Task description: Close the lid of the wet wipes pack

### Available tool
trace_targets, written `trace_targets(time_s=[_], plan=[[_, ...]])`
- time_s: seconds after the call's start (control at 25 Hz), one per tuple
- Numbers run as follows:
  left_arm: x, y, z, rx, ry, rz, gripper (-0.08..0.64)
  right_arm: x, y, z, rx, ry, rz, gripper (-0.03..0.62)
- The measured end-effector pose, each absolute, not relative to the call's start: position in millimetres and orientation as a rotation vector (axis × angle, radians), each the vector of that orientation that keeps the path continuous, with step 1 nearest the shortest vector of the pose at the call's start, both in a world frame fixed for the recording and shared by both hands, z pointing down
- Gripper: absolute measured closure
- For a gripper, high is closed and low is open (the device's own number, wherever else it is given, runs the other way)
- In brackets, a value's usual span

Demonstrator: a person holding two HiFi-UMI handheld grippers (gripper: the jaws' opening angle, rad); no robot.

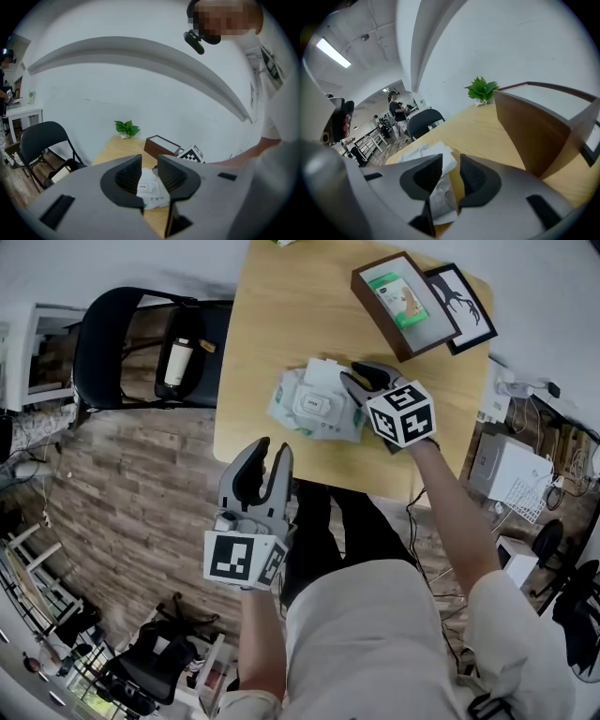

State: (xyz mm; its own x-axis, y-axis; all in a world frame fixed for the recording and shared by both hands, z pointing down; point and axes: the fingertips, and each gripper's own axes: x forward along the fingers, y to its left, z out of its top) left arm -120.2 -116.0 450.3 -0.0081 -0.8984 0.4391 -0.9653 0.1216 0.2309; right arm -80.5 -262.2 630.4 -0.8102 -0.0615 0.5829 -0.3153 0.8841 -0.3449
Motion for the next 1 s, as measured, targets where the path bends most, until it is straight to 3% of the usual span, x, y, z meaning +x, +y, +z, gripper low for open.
trace_targets(time_s=[1.0], plan=[[-118.3, -107.4, 444.0, 1.789, -1.935, 0.191, 0.459, -81.7, -263.7, 620.7, 0.284, -2.476, 0.525, 0.545]])
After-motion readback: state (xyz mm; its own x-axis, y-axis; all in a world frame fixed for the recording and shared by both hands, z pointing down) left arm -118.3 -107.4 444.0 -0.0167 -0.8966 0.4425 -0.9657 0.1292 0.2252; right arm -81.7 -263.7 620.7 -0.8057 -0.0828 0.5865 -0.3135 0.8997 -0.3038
